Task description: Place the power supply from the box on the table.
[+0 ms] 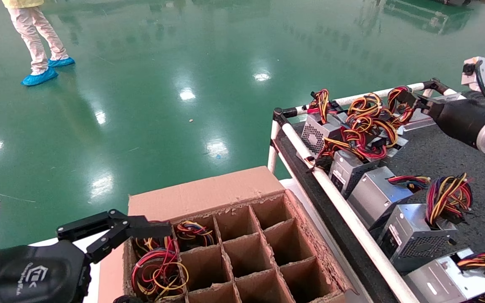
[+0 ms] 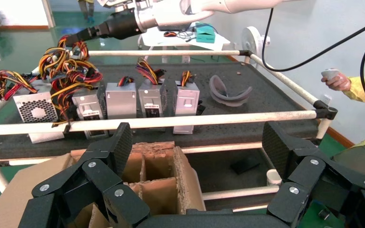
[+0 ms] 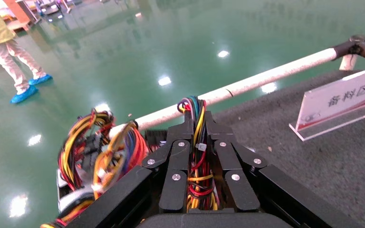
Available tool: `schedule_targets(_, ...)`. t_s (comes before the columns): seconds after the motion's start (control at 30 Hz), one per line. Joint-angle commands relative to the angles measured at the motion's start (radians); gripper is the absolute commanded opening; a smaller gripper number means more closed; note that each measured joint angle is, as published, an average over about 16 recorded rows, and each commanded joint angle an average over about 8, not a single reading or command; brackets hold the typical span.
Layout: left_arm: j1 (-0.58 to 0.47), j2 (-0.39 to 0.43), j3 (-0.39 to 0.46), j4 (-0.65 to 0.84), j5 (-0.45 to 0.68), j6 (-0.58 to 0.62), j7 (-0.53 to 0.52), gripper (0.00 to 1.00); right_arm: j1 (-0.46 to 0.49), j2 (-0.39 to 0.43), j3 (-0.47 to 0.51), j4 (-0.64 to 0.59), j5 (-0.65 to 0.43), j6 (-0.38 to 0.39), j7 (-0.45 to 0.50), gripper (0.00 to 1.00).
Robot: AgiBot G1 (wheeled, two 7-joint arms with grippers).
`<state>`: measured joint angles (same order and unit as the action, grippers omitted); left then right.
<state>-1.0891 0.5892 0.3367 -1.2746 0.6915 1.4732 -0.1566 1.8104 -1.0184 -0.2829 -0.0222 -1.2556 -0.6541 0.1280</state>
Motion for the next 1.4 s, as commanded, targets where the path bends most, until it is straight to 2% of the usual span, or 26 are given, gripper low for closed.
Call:
schedule_targets(0.03,0.000,0.000,0.000,0.000,0.000,0.000,0.000,1.00,-0.006,0.000,-0.004,-0.003,-0.006,-0.001,0.002,0.00)
schedule_targets(0.17,0.000,0.000,0.000,0.000,0.000,0.000,0.000,1.00,-0.008,-0.002,-0.018,-0.009,-0.027,0.000,0.017,0.02)
schedule_targets(0.23,0.000,0.000,0.000,0.000,0.000,0.000,0.000,1.00,-0.007,-0.003,-0.027,-0.014,-0.039,0.006,0.028,0.08)
schedule_targets(0.27,0.000,0.000,0.000,0.000,0.000,0.000,0.000,1.00,-0.006,-0.005,-0.031,-0.016,-0.045,0.010,0.034,0.14)
schedule_targets(0.43,0.000,0.000,0.000,0.000,0.000,0.000,0.000,1.00,-0.003,-0.011,-0.046,-0.022,-0.066,0.030,0.056,0.74)
schedule_targets(0.5,0.000,0.000,0.000,0.000,0.000,0.000,0.000,1.00,-0.003,-0.012,-0.048,-0.022,-0.069,0.033,0.060,0.93)
schedule_targets(0.53,0.000,0.000,0.000,0.000,0.000,0.000,0.000,1.00,-0.003,-0.013,-0.049,-0.022,-0.070,0.034,0.061,0.99)
schedule_targets(1.4,0.000,0.000,0.000,0.001,0.000,0.000,0.000,1.00,0.022,-0.001,-0.045,-0.012,-0.065,0.021,0.061,1.00)
